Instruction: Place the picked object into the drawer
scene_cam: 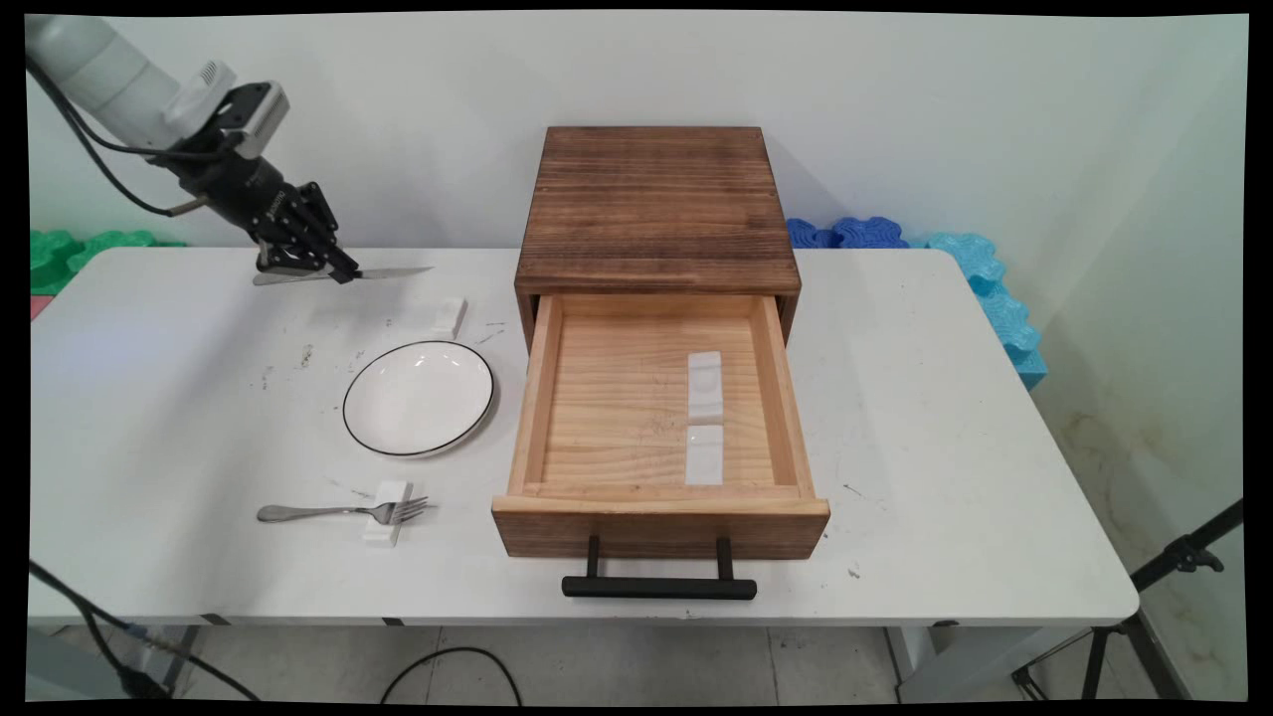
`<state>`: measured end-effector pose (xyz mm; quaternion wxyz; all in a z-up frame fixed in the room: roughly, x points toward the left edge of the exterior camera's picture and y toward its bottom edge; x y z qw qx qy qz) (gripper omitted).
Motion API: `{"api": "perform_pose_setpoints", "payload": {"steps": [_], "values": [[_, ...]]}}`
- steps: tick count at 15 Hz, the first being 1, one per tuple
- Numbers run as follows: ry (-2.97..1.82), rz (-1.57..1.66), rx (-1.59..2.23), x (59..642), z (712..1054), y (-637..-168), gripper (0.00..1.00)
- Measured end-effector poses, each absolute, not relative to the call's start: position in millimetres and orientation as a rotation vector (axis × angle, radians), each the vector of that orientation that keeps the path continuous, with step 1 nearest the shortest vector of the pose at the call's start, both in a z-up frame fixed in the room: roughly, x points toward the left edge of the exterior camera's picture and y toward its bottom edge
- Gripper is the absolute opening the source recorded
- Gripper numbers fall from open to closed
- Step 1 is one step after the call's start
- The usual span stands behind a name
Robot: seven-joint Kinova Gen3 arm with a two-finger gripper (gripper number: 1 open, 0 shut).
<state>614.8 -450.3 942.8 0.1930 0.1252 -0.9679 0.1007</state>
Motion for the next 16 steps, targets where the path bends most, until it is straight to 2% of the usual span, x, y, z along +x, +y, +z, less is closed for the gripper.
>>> {"api": "perform_pose_setpoints", "payload": {"steps": [7, 16], "values": [[-2.680, 0.291, 0.327, 584, 980, -425, 0.00], [-2.641, 0.302, 0.306, 532, 1006, -412, 0.00]]}}
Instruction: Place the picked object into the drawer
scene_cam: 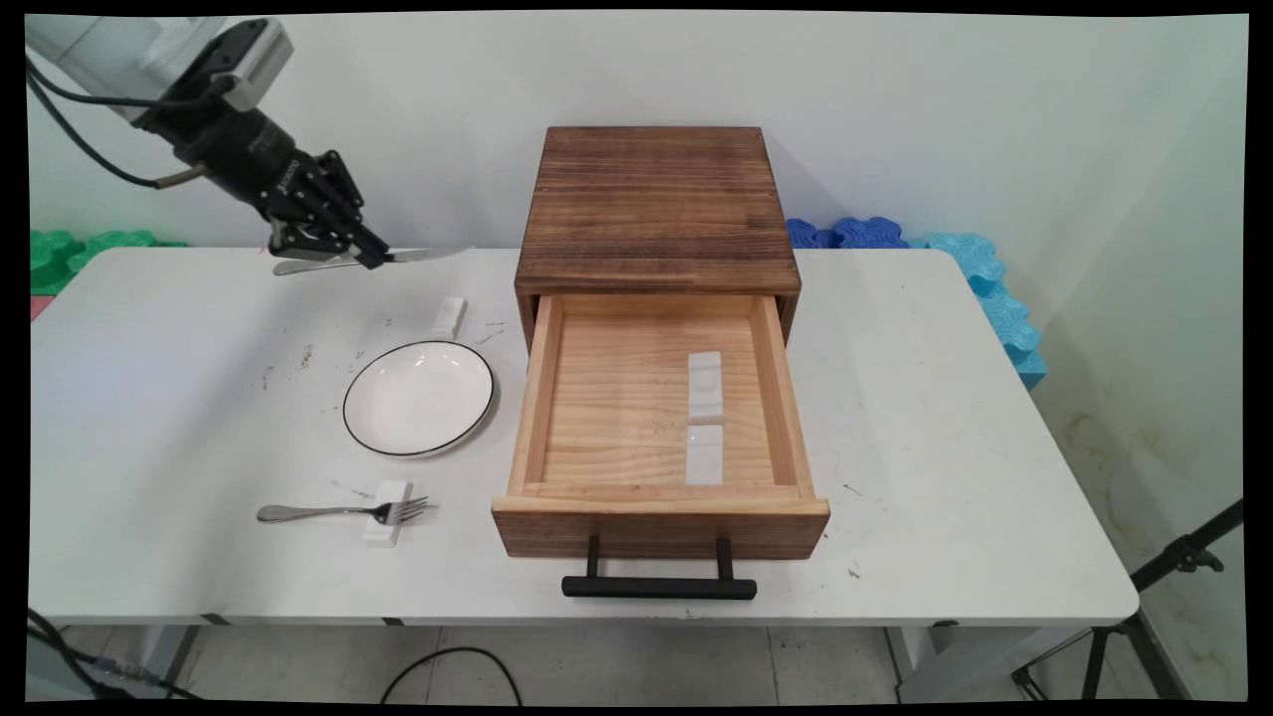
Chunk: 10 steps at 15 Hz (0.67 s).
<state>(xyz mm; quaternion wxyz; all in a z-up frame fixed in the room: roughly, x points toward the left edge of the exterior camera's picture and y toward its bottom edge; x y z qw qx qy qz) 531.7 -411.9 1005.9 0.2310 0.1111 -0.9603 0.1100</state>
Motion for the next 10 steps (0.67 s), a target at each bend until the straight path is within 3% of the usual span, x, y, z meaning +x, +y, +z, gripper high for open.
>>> {"api": "perform_pose_setpoints", "payload": {"steps": [10], "values": [[-2.614, 0.333, 0.303, 455, 1006, -425, 0.00]]}}
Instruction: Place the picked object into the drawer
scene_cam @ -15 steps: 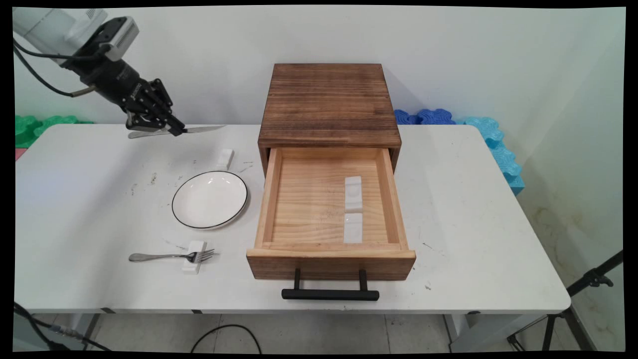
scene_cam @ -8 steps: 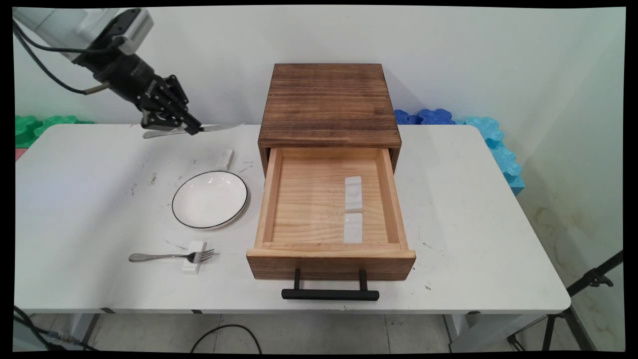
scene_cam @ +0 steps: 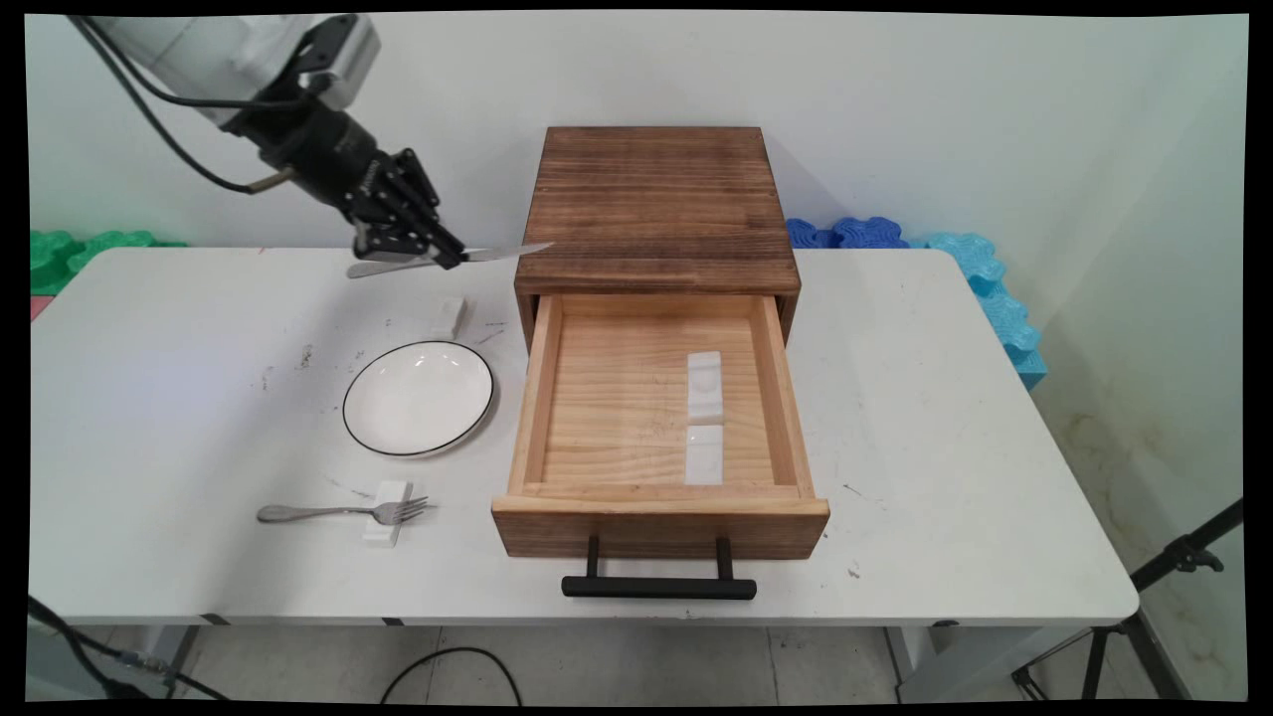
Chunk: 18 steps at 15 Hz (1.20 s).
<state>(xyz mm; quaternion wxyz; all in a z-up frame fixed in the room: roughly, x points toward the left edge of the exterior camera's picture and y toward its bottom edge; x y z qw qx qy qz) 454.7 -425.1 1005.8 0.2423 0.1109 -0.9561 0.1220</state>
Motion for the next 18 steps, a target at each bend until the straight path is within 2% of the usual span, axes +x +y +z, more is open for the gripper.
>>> {"api": "perform_pose_setpoints", "payload": {"steps": [18], "values": [[-2.618, 0.347, 0.308, 334, 959, -459, 0.00]]}}
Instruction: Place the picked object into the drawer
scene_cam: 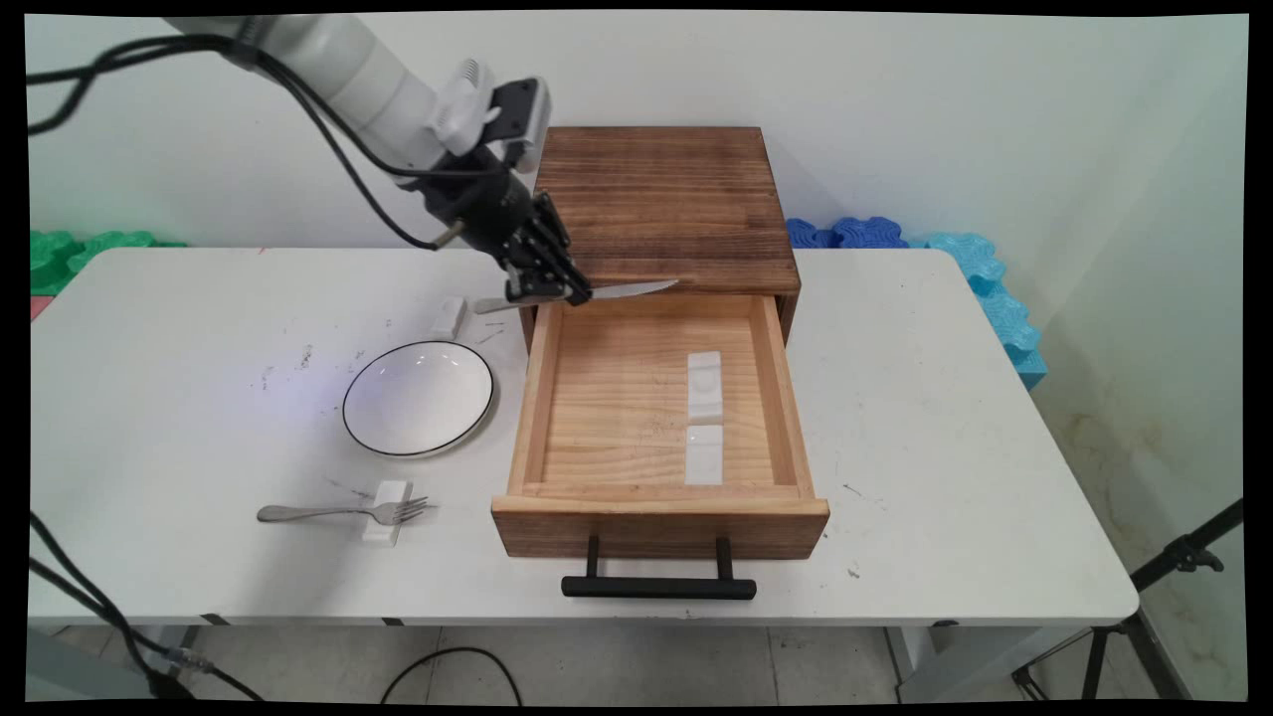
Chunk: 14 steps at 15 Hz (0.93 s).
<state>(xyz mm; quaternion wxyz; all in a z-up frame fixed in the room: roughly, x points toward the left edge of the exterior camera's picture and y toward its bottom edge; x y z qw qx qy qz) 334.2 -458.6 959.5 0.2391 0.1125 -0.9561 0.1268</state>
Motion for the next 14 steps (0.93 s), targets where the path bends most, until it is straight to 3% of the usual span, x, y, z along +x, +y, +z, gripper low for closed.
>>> {"api": "perform_pose_setpoints", "payload": {"steps": [14], "values": [[-2.640, 0.358, 0.269, 270, 926, -486, 0.00]]}}
